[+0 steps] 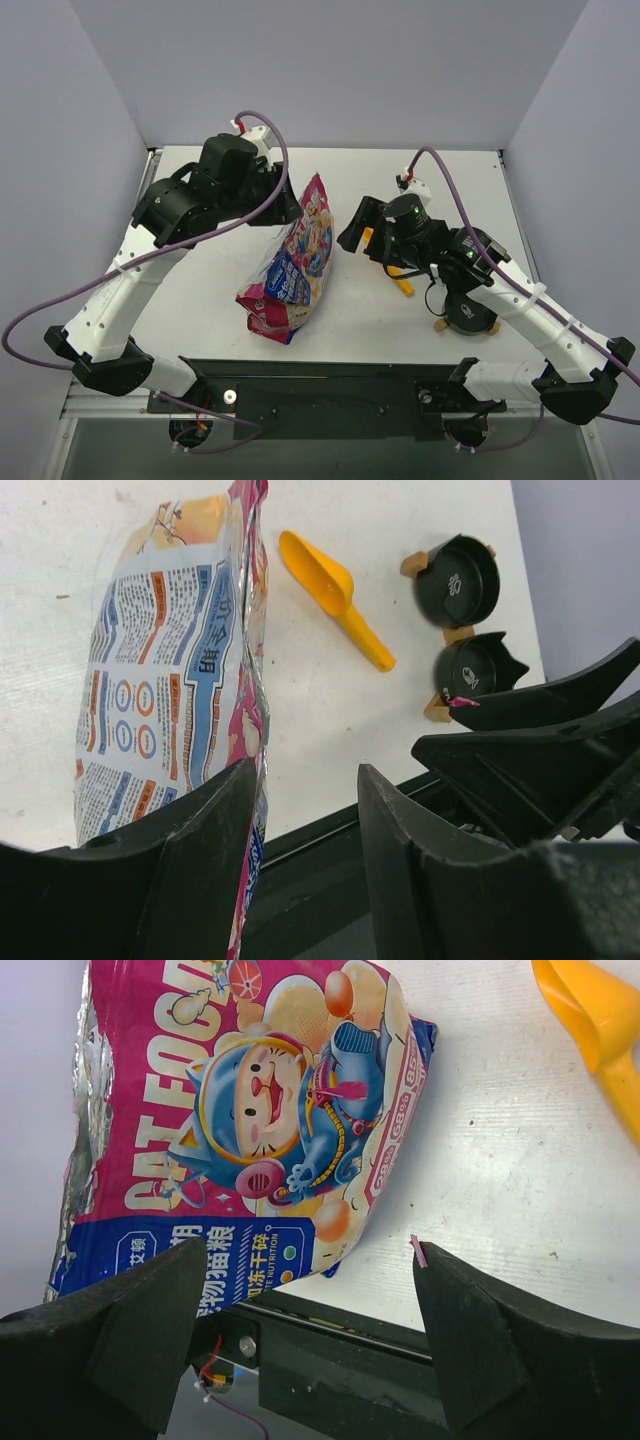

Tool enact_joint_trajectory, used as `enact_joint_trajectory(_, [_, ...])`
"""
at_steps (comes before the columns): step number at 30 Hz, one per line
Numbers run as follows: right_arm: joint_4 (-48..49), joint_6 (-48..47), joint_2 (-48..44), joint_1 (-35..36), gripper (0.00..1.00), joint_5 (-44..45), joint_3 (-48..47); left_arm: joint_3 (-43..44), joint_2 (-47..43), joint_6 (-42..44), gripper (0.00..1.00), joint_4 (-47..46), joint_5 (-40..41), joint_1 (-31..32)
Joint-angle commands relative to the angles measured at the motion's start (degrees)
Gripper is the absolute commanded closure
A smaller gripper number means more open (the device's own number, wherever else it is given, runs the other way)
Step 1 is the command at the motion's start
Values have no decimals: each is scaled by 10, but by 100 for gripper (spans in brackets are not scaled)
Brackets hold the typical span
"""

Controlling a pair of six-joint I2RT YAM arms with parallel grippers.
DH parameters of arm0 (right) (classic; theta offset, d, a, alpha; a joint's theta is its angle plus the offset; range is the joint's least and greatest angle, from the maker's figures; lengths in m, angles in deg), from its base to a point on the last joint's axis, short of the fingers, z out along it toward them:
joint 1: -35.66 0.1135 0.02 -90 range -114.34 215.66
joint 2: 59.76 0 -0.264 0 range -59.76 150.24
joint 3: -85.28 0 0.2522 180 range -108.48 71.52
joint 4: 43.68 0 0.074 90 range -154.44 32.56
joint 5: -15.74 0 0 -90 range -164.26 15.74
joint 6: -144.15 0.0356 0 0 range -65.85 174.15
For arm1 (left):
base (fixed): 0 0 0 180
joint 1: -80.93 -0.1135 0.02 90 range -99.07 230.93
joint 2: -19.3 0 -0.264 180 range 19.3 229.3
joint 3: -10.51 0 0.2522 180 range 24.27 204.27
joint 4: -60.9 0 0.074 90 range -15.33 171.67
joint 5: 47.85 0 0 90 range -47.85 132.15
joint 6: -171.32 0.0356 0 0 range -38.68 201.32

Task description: Serve the pet food

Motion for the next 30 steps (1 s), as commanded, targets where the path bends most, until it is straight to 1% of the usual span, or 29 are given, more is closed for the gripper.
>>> enact_joint_trajectory(1, [13,3,-4,6,21,25,-7,-2,-2,25,46,13,-5,10])
enact_joint_trajectory(2, [13,2,-5,6,21,25,-5,-2,-1,26,51,22,0,10])
enact_joint_trajectory(6, [13,4,-13,8,21,32,-2,-2,11,39,63,48,22,20])
enact_joint_trajectory(18, [15,7,-17,13,21,39,8,-28,18,49,68,25,35,21])
enact_joint_trajectory(24, [17,11,-18,16,21,41,9,-27,30,54,70,22,36,21])
enact_joint_trajectory(30, [19,9,-17,20,21,42,7,-34,32,57,75,20,52,21])
